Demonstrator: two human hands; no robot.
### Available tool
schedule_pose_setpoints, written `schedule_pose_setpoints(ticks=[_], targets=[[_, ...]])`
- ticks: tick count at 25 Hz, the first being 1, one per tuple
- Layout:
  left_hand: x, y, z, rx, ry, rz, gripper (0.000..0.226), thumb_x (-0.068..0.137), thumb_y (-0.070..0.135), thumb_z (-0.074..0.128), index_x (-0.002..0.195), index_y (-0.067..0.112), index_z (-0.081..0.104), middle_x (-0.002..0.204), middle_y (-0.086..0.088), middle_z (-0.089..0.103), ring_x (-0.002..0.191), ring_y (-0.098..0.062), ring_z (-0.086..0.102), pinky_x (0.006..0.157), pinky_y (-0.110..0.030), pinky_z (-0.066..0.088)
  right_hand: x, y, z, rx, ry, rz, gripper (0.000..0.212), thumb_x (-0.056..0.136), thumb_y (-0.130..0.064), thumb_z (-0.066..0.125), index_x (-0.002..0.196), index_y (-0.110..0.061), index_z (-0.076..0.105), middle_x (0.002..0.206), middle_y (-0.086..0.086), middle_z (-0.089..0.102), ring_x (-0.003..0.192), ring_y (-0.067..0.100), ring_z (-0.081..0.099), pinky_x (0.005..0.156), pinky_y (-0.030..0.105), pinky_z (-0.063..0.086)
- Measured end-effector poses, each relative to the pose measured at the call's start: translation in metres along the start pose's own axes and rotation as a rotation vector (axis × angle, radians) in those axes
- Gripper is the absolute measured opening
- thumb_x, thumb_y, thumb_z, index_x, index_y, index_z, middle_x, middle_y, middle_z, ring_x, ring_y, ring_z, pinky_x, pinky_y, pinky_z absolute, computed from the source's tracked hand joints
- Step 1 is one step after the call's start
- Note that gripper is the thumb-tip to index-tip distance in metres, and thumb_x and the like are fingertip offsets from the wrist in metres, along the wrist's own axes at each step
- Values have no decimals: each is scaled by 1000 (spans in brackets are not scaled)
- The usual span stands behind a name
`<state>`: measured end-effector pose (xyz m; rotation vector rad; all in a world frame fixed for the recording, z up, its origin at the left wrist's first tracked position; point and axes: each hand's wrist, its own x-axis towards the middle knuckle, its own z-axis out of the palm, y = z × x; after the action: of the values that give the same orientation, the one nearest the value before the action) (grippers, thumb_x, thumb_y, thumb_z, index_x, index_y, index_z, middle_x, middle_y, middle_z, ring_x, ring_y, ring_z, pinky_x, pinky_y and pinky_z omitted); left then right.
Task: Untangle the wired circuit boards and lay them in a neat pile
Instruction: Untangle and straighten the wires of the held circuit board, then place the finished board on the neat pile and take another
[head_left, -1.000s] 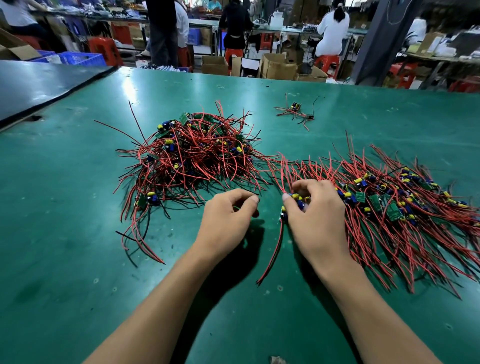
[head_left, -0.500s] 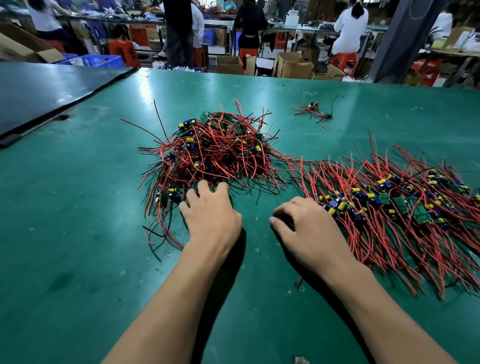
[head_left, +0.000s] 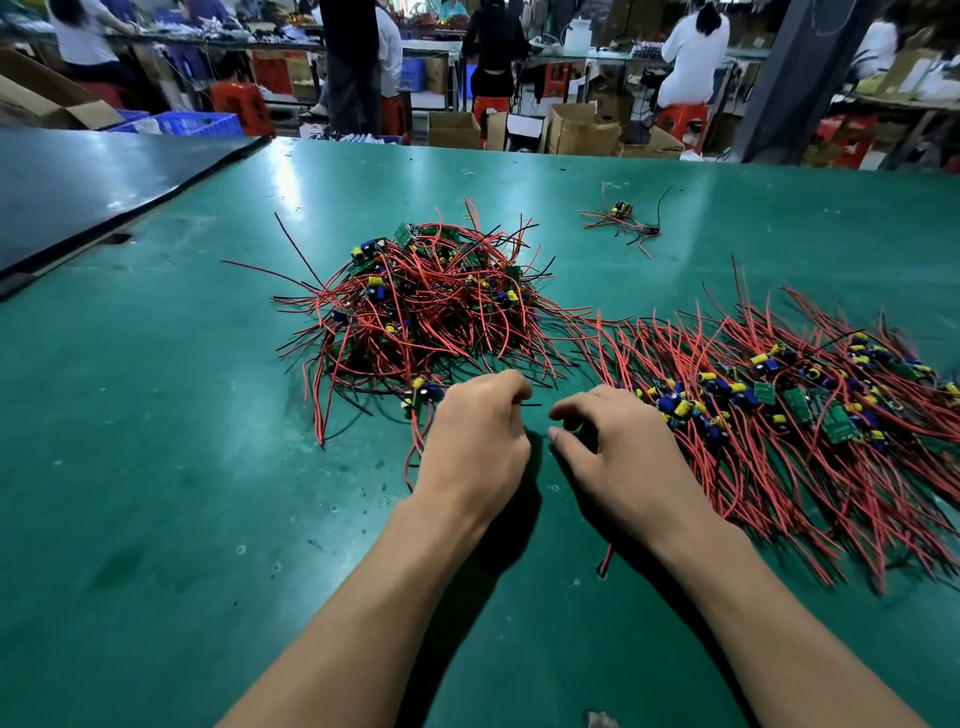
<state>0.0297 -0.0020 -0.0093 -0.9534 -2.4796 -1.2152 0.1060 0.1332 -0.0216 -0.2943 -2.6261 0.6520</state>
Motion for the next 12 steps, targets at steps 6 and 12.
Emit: schedule_pose_setpoints(ticks=[6, 12], targets=[[-10, 21, 8, -180, 115, 278, 25, 77, -7, 65, 92, 12, 71, 85, 0, 71, 77, -17, 63, 72, -24, 49, 1, -4, -7, 308, 14, 41, 46, 70, 0, 67, 110, -23, 69, 98, -9, 72, 91, 11, 66, 81, 16, 50], [-13, 29, 12, -259, 268, 314, 21, 81, -3, 71, 97, 11, 74, 88, 5, 71, 77, -11, 59, 72, -19, 48, 0, -5, -17, 760, 8, 13, 47, 69, 14, 53, 95, -20, 72, 91, -8, 76, 88, 4, 71, 78, 13, 51]])
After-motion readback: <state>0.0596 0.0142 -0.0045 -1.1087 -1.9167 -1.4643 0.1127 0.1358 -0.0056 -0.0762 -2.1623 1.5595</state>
